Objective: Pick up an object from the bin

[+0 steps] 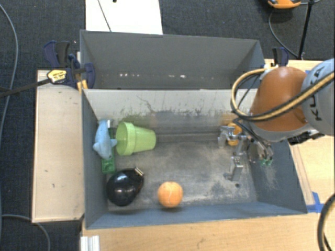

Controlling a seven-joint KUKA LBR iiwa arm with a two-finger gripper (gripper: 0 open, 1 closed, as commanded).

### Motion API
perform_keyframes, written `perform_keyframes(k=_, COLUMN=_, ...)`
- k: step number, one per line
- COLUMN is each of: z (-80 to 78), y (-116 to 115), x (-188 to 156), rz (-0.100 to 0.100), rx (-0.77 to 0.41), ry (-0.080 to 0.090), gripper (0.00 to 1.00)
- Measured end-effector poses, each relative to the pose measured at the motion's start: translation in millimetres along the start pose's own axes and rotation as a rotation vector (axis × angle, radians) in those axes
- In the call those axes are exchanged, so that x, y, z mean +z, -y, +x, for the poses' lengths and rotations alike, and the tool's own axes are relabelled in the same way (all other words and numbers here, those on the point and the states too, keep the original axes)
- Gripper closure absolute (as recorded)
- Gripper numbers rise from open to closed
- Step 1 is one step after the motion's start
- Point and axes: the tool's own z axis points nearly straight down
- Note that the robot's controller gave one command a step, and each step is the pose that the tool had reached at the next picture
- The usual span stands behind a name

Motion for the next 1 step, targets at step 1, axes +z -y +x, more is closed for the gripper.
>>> perform_keyframes(k=1, z=5.1, y=-50.6, x=24.4, rz=0.0, rx=0.0, ry=-0.001, gripper=0.0)
